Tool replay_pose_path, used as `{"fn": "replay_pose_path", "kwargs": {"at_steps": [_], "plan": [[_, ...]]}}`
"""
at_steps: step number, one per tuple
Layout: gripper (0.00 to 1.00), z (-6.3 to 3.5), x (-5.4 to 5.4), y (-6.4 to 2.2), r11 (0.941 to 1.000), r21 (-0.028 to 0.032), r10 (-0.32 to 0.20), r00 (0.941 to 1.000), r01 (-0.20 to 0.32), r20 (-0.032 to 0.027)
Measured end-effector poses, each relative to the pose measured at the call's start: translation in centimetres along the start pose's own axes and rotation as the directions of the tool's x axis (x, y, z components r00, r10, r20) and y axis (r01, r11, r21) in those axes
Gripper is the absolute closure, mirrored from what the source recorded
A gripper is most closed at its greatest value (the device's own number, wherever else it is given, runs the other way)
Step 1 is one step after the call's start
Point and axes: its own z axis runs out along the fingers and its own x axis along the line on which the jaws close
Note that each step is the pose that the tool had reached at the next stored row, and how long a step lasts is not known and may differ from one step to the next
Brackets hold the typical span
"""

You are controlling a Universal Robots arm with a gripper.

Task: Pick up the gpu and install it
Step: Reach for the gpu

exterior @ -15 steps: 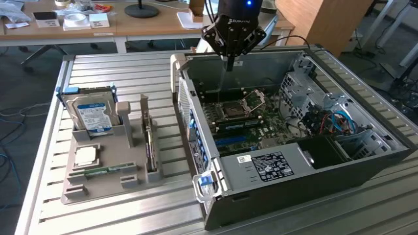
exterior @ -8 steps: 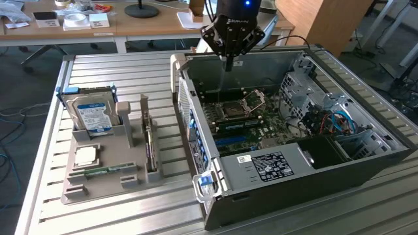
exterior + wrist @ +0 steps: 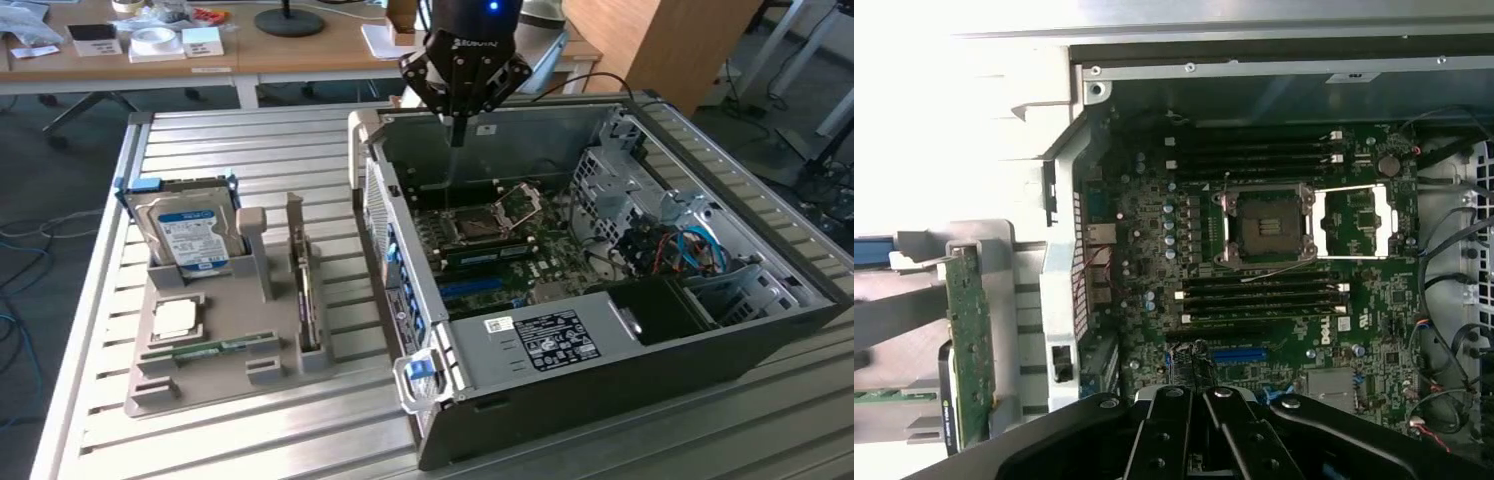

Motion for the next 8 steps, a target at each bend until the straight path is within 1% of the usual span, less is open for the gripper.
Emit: {"fn": "replay_pose_path", "kwargs": {"at_steps": [8], "plan": [[0.89,-0.01,0.43,-0.03,1.0000,0.0000,0.000,1.0000,0.000,0.0000]]}}
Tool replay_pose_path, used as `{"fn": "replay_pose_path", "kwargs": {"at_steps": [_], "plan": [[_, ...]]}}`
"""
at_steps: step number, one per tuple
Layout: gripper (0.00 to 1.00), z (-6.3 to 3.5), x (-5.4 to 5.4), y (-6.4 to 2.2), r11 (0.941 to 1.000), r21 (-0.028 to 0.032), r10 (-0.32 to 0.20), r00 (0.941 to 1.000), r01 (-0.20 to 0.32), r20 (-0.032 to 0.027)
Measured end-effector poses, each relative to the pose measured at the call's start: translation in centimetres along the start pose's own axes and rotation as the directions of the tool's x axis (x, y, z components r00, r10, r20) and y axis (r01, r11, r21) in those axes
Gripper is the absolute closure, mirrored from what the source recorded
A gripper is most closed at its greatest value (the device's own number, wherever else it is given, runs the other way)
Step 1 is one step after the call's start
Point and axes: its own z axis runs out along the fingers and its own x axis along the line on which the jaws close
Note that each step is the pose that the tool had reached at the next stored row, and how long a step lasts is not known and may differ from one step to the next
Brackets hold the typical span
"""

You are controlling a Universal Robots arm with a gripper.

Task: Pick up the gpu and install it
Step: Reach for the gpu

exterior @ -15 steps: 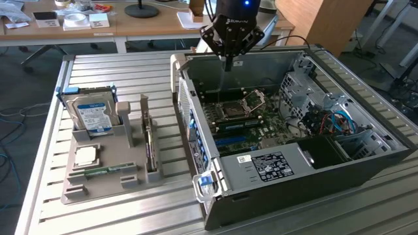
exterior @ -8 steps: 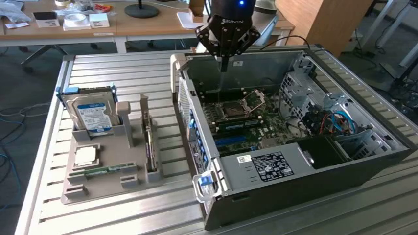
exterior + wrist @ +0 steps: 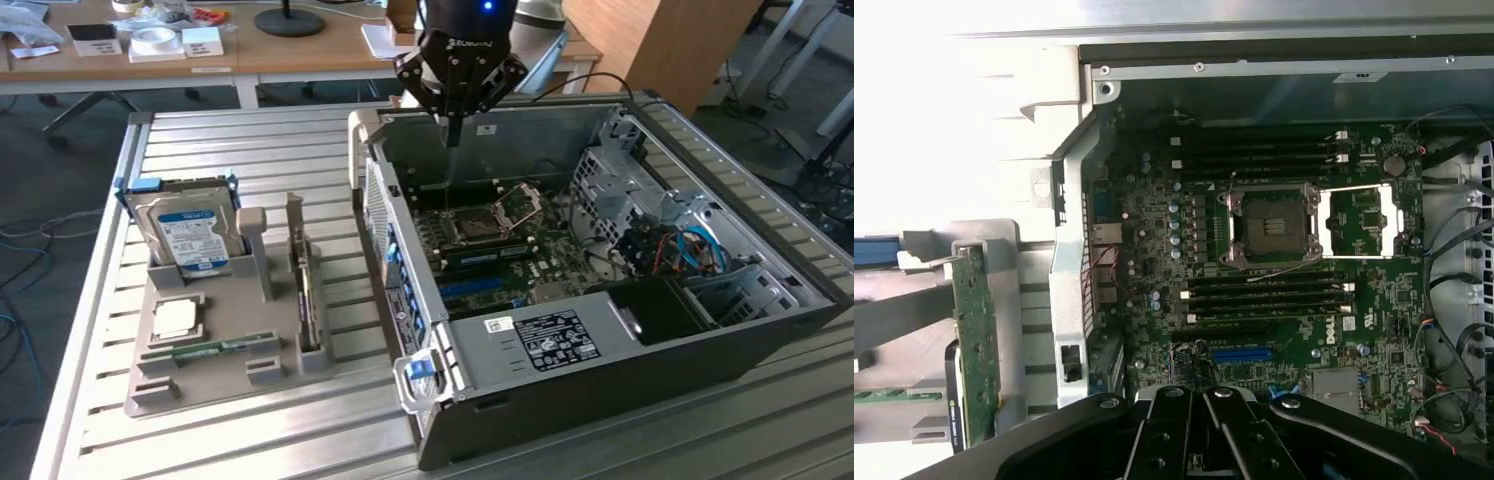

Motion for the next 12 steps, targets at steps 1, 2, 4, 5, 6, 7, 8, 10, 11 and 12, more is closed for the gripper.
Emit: {"fn": "replay_pose_path", "kwargs": {"at_steps": [1,2,4,5,6,7,8,10,11,12], "plan": [[0.89,0.00,0.05,0.00,1.0000,0.0000,0.000,1.0000,0.000,0.0000],[0.89,0.00,0.10,0.00,1.0000,0.0000,0.000,1.0000,0.000,0.0000],[0.89,-0.01,0.20,0.00,1.0000,0.0000,0.000,1.0000,0.000,0.0000],[0.89,-0.01,0.25,0.00,1.0000,0.0000,0.000,1.0000,0.000,0.0000],[0.89,-0.01,0.30,0.00,1.0000,0.0000,0.000,1.0000,0.000,0.0000],[0.89,-0.01,0.35,0.00,1.0000,0.0000,0.000,1.0000,0.000,0.0000],[0.89,-0.01,0.42,0.00,1.0000,0.0000,0.000,1.0000,0.000,0.0000],[0.89,-0.02,0.57,-0.01,1.0000,0.0001,0.000,1.0000,0.000,0.0000],[0.89,-0.02,0.68,-0.01,1.0000,0.0001,0.000,1.0000,0.000,0.0000],[0.89,-0.02,0.82,-0.02,1.0000,0.0000,0.000,1.0000,0.000,0.0000]]}}
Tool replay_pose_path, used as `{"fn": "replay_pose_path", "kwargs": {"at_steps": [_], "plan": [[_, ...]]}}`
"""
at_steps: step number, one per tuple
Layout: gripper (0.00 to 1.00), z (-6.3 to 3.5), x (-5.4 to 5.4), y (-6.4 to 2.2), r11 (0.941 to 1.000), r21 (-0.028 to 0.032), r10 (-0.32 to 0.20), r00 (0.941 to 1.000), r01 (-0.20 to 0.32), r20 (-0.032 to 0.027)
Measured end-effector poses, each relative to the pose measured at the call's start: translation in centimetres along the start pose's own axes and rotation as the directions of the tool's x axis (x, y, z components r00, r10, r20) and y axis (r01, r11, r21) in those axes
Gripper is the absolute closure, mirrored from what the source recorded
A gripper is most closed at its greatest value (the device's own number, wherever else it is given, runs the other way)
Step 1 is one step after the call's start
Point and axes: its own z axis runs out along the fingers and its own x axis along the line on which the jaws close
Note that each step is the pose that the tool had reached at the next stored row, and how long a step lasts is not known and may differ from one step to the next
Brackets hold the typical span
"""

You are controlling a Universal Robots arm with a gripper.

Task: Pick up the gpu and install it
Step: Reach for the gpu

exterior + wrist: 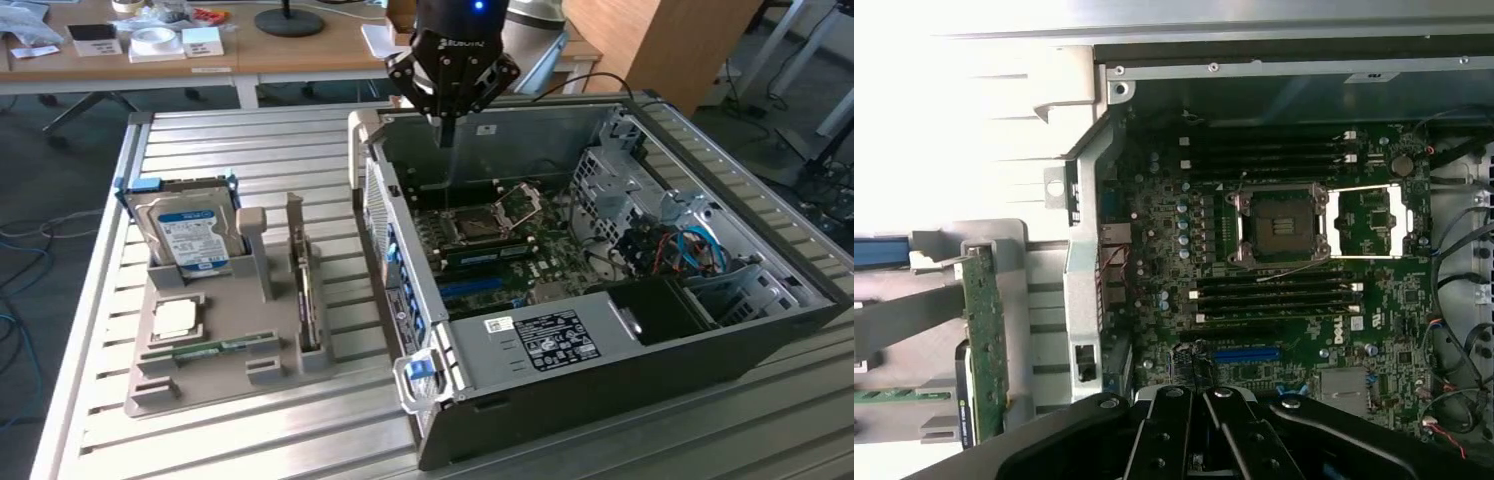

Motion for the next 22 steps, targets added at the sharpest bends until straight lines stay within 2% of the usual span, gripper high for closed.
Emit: {"fn": "replay_pose_path", "kwargs": {"at_steps": [11,22], "plan": [[0.89,-0.03,1.6,-0.10,1.0000,-0.0002,0.000,1.0000,0.000,0.0007],[0.89,-0.04,1.8,-0.11,1.0000,0.0000,0.000,1.0000,0.000,0.0006]]}}
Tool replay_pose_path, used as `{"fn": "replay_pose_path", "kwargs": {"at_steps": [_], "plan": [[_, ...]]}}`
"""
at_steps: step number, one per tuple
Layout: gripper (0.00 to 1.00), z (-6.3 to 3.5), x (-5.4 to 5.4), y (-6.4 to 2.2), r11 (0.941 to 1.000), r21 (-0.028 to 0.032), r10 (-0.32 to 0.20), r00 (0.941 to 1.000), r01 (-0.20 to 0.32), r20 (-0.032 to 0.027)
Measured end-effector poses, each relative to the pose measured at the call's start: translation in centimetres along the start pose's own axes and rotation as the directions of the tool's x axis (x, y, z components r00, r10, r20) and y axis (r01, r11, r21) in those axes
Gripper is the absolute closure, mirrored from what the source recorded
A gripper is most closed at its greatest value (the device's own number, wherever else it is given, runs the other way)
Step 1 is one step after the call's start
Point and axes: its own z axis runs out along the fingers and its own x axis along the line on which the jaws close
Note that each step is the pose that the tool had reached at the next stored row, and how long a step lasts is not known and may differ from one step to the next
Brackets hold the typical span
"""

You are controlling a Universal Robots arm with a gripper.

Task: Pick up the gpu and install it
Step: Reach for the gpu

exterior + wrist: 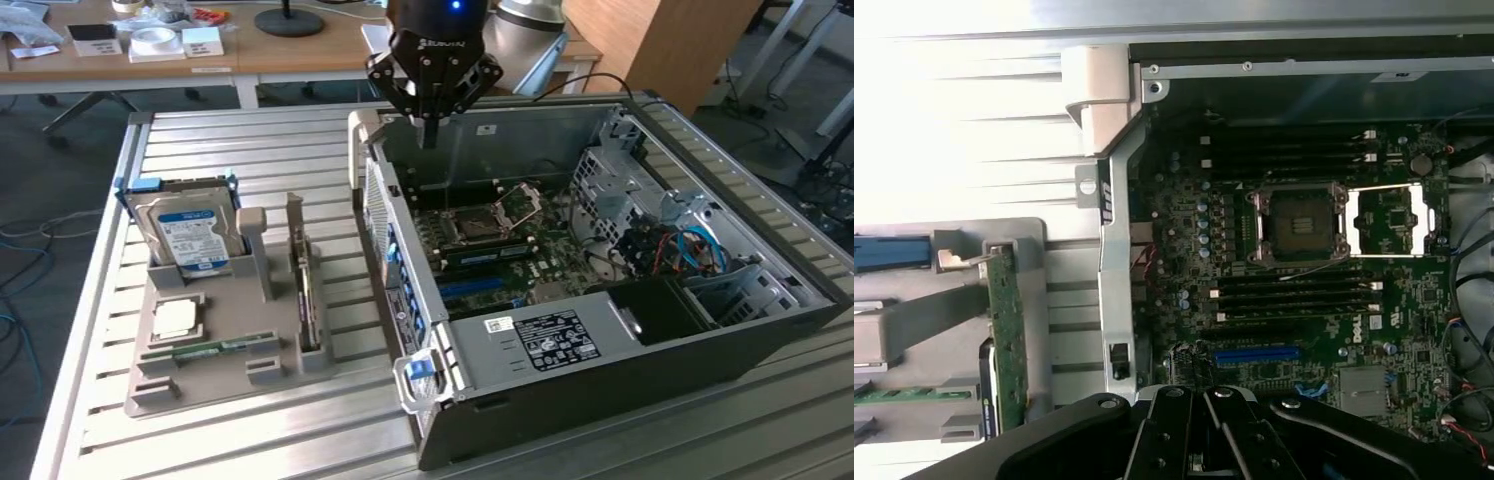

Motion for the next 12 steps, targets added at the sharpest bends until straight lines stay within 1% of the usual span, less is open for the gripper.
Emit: {"fn": "replay_pose_path", "kwargs": {"at_steps": [12], "plan": [[0.89,-0.04,1.6,-0.12,1.0000,0.0000,0.000,1.0000,0.000,0.0000]]}}
